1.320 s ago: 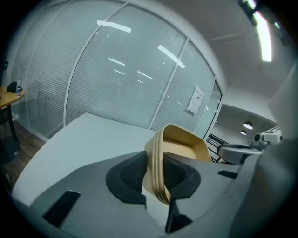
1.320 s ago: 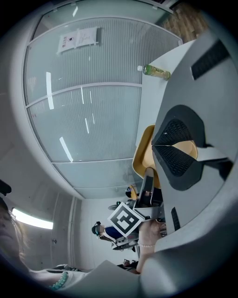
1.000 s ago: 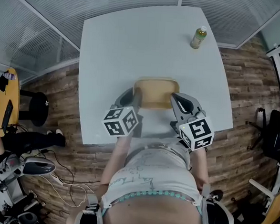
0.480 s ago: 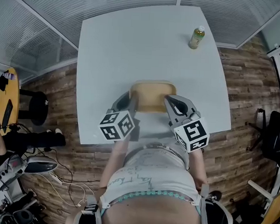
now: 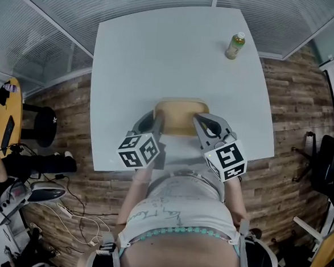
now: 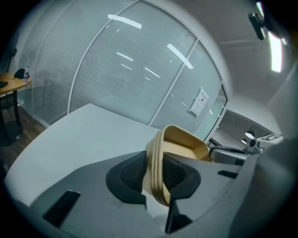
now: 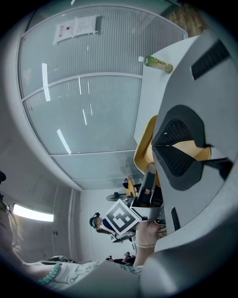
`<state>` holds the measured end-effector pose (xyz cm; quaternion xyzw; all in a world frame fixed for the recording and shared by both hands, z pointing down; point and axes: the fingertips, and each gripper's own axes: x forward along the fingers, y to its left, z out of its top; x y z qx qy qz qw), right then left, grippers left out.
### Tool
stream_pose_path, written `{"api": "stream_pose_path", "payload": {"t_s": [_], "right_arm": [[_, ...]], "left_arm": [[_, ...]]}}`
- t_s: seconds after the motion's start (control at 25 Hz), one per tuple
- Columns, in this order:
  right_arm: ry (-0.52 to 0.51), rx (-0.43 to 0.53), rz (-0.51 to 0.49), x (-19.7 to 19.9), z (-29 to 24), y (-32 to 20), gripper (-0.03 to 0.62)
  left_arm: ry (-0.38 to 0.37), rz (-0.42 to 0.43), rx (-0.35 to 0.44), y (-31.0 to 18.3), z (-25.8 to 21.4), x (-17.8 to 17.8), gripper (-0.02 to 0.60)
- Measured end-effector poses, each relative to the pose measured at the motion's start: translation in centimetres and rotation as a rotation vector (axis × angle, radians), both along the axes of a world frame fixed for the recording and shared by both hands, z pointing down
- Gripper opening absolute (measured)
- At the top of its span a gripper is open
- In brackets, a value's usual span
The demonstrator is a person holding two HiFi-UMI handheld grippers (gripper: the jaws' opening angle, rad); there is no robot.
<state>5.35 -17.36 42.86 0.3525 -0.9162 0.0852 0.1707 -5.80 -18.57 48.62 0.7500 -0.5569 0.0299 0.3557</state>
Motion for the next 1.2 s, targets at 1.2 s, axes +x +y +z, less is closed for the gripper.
{"api": "stream_pose_path", "payload": {"t_s": [1.2], "right_arm": [[0.013, -0.026, 0.011, 0.7, 0.5, 0.1, 0.0]], "left_arm": [[-0.008, 0.036, -0.019, 0.4, 0.5, 1.0, 0.061]]}}
